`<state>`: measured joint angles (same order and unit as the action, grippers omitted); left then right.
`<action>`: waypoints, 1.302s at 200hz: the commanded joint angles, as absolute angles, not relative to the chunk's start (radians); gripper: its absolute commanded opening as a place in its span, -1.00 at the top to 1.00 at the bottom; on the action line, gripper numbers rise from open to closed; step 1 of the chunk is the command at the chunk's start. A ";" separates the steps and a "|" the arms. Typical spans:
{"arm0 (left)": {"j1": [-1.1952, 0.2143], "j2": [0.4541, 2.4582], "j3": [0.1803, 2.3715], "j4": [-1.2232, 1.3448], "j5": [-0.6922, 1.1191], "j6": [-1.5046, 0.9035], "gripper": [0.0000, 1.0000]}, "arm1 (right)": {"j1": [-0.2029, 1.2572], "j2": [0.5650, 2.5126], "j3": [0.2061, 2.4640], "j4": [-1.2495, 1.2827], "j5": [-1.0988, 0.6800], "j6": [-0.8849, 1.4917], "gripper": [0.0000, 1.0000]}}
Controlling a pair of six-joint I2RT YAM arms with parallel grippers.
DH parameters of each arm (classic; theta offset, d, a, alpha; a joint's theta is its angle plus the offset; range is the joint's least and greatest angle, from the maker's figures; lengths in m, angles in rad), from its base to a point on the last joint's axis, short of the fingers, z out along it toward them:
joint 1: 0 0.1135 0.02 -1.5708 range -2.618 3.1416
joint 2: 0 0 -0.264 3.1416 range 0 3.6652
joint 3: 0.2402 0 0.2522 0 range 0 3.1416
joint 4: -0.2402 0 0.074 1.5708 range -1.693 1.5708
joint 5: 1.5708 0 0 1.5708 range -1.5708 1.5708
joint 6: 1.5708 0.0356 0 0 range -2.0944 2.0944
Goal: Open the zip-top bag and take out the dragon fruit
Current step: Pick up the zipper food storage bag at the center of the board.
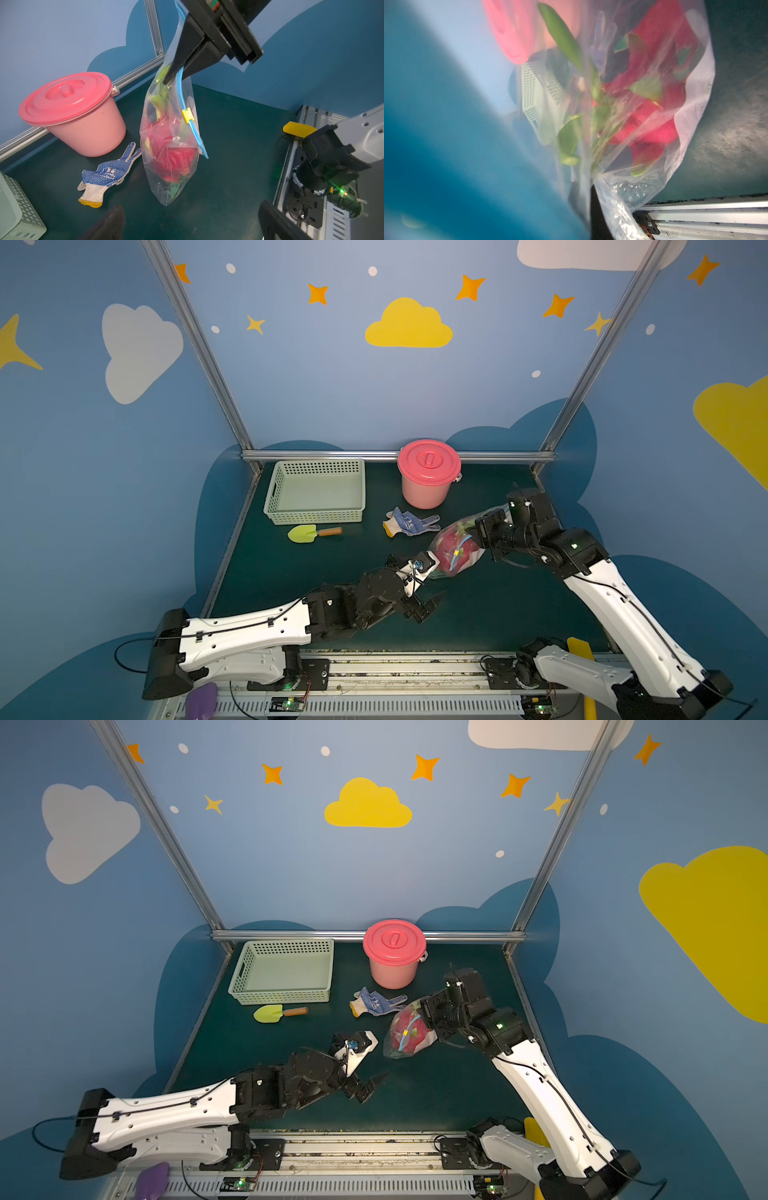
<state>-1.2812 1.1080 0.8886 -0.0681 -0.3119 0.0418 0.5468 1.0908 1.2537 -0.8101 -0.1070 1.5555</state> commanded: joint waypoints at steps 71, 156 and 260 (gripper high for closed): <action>-1.208 1.218 0.903 0.086 -0.296 -0.101 -0.39 | 0.637 1.133 1.261 -0.657 -0.033 1.635 1.00; -1.120 1.285 0.935 0.091 -0.206 -0.083 0.06 | 0.649 1.126 1.250 -0.639 -0.035 1.647 1.00; -1.049 1.300 0.978 0.027 -0.113 -0.043 0.93 | 0.666 1.100 1.215 -0.663 -0.021 1.663 1.00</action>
